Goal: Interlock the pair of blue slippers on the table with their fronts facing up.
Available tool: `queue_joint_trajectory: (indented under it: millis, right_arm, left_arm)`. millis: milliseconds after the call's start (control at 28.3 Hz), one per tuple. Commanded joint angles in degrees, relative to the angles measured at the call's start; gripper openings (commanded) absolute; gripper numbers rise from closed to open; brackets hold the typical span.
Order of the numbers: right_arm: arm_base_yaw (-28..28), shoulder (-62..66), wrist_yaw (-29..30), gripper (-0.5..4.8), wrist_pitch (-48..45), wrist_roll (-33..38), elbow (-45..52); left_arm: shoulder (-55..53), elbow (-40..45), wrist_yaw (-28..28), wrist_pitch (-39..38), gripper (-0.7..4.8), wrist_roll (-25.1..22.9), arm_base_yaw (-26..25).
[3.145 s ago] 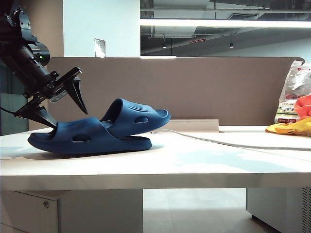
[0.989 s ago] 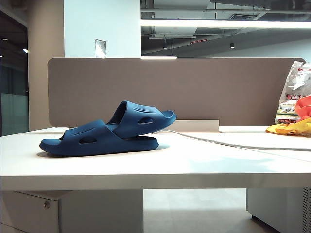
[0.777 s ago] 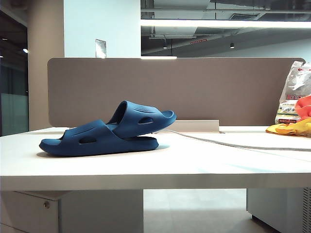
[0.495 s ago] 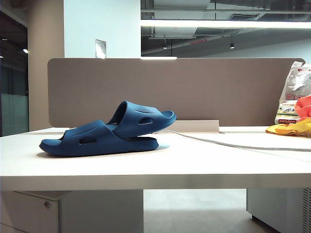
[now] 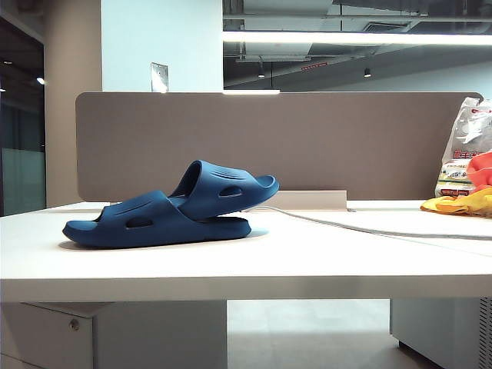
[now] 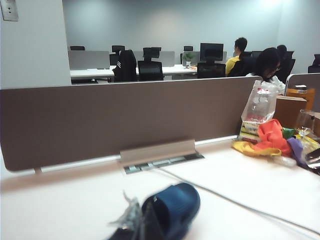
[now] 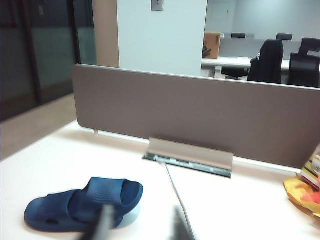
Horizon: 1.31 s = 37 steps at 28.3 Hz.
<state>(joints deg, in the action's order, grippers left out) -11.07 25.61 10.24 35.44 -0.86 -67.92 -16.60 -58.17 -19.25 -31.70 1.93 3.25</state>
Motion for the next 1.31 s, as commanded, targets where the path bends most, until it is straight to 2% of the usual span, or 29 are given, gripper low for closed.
queue_joint_trajectory:
  millis: [35,177,353,530,671,813,989,1131,1307]
  right_arm:
    - [-0.04,-6.6,-0.07,0.62,-5.6,0.87,8.87]
    - [-0.02,-13.03,-0.31,-0.03,-11.45,0.87,18.71]
    - [-0.02,-15.5,-0.28,-0.01,-16.9,0.92,28.41]
    - [-0.02,-14.95,-0.24,0.0,-23.43,0.87,37.46]
    - [-0.02,-14.73,-0.5,0.0,-25.83,0.81,42.69]
    - [0.02,-14.71,-3.61,0.0,-27.19,0.85,46.42]
    - [0.0,-14.73,-6.36,0.0,-33.53,0.87,51.12]
    - [-0.09,-14.73,-6.29,-0.01,-42.01,0.9,55.39]
    - [-0.09,-14.75,-6.69,-0.01,-46.64,0.9,58.99]
  left_arm:
    - [2.19,4.81,0.24,0.11,-0.06,2.03,-0.04]
    - [4.39,10.16,3.74,2.19,-0.06,3.04,-0.04]
    - [4.94,17.49,6.21,5.97,-0.06,4.81,-0.04]
    - [4.85,25.49,6.82,9.49,-0.05,10.45,-0.04]
    - [4.81,29.31,7.65,10.67,-0.05,10.56,-0.04]
    - [4.79,30.64,8.37,10.78,-0.05,10.53,-0.04]
    - [4.79,31.93,14.4,12.98,-0.05,10.64,-0.04]
    - [4.76,36.13,12.72,18.95,-0.06,10.49,-0.04]
    - [4.76,42.97,12.39,24.87,-0.06,10.45,-0.04]
